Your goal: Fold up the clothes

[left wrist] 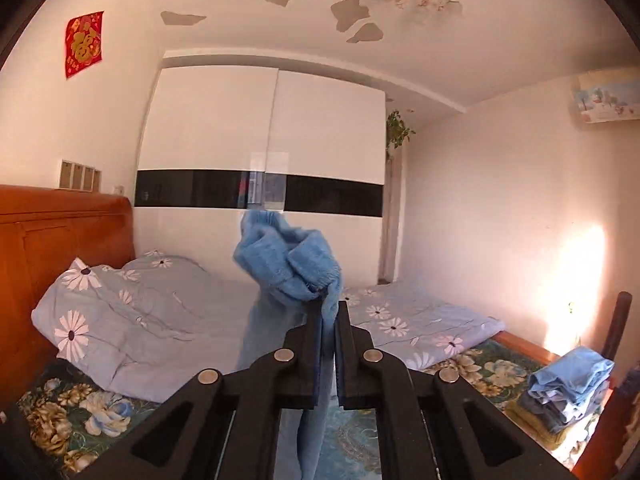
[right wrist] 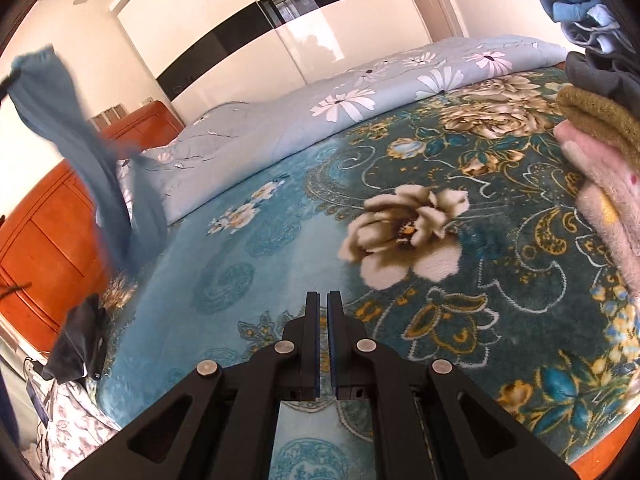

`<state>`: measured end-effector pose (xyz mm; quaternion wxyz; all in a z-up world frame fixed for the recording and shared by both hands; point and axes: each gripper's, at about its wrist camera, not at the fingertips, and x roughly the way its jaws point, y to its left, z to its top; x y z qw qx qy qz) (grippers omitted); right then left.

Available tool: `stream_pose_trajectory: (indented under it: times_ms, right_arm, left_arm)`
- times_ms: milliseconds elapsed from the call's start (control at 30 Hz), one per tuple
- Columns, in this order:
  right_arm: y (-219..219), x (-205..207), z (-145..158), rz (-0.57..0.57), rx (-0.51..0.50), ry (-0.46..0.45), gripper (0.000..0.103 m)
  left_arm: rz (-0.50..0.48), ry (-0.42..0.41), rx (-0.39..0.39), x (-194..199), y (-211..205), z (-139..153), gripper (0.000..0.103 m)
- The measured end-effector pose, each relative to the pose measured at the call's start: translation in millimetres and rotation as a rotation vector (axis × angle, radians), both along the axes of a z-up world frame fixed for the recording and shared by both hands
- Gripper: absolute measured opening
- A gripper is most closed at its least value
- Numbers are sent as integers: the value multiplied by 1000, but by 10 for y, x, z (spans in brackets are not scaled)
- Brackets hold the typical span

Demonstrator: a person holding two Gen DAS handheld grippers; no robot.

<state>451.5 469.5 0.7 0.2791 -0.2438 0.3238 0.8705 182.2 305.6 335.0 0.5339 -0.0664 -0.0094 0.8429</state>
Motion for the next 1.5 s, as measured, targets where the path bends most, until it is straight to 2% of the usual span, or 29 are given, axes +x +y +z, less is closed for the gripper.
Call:
stream_pose_trajectory:
  times_ms: [100, 167, 200, 267, 300, 400, 433, 500, 567, 633, 667, 767, 800, 900, 933, 1067, 1100, 1167, 1233, 1300, 1367, 1500]
  right_arm:
    - [-49, -33, 111, 25, 21, 29, 3]
    - [-107, -85, 254, 61, 42, 77, 3]
    - [-150, -116, 345, 85, 57, 105, 3]
    - [-255, -183, 533, 136, 96, 161, 3]
    - [-303, -208, 603, 156, 114, 179, 7]
    - [-442, -246, 778, 196, 169, 229, 33]
    - [-462, -225, 797, 186, 183, 231, 36]
    - [-444, -109, 752, 135, 206, 192, 36]
    - [-387, 35, 644, 82, 200, 147, 36]
    - [-307, 198, 497, 27, 177, 98, 36]
    - [-273, 244, 444, 8, 165, 78, 36]
    - [-153, 409, 248, -45, 107, 23, 36]
    - [-126, 462, 191, -50, 90, 15, 36]
    - [-157, 554, 48, -41, 51, 8, 36]
    - [-163, 564, 3, -39, 31, 14, 36]
    - [-237, 598, -75, -2, -34, 66, 36]
    - [-273, 599, -69, 15, -47, 79, 36]
    - [-351, 532, -68, 60, -61, 90, 38]
    - [-448, 433, -72, 117, -69, 95, 42]
    - [-572, 303, -84, 177, -50, 67, 44]
    - [-657, 206, -144, 202, -19, 14, 44]
    - [-686, 193, -232, 182, 9, -87, 44]
  left_arm:
    - [-42, 5, 2, 117, -12, 56, 6]
    - [-82, 4, -34, 189, 64, -96, 6]
    - [-119, -25, -64, 202, 128, -230, 6]
    - [-209, -116, -123, 212, 322, -600, 6]
    - [-236, -143, -167, 256, 425, -818, 6]
    - [-300, -221, -295, 366, 700, -1506, 6]
    - [-311, -245, -335, 391, 773, -1755, 6]
    - [-338, -316, -391, 525, 841, -2205, 6]
    - [-438, -442, -427, 745, 914, -2604, 6]
    - [-524, -529, -466, 1068, 1010, -2896, 8]
    - [-563, -525, -507, 1244, 1056, -3023, 8]
    - [-604, -462, -615, 1610, 1098, -3196, 11]
    - [-607, -466, -631, 1614, 1080, -3218, 18]
    - [-597, -487, -636, 1528, 1008, -3181, 52]
    - [-600, -482, -632, 1500, 969, -3154, 56]
    - [-549, -433, -609, 1305, 780, -3053, 60]
    - [-508, -421, -620, 1238, 745, -3085, 64]
    - [-428, -399, -641, 1104, 677, -3151, 66]
    - [-374, -435, -662, 963, 626, -3264, 66]
    - [-361, -478, -670, 880, 575, -3354, 66]
    - [-351, -485, -679, 847, 505, -3429, 66]
    - [-327, -495, -684, 806, 365, -3516, 66]
